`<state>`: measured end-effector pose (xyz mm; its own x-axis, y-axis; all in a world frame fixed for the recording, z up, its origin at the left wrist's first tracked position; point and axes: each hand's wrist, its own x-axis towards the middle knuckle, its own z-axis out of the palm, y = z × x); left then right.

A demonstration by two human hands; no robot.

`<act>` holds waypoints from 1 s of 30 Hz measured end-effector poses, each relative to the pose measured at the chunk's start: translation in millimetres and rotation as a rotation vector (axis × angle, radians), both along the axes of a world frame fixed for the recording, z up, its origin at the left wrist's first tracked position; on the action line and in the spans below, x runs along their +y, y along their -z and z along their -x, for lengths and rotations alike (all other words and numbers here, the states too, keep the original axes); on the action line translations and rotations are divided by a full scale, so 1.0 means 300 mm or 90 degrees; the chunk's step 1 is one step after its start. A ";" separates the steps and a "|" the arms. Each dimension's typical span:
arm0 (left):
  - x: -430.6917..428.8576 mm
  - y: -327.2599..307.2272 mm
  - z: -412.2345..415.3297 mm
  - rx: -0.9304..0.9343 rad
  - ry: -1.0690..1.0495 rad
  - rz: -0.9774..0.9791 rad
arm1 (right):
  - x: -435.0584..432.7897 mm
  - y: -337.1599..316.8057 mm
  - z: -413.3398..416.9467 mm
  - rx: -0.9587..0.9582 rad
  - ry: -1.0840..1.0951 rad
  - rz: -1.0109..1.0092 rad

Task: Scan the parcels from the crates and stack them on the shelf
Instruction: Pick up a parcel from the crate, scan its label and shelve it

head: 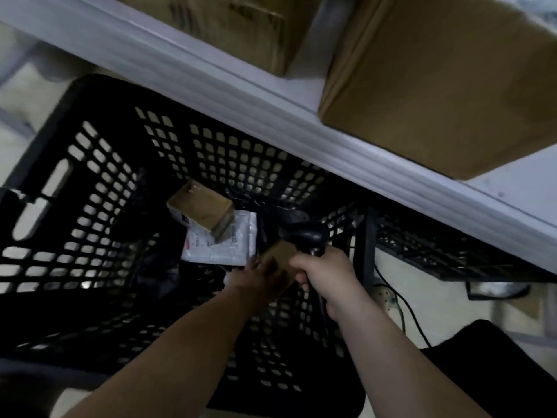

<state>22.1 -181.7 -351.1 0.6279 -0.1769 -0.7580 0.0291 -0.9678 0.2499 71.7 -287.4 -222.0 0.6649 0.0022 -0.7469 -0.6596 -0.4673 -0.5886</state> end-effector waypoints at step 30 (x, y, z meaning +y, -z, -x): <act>0.301 -0.465 0.210 0.018 -1.068 0.602 | -0.046 -0.259 0.178 -0.123 0.046 -0.159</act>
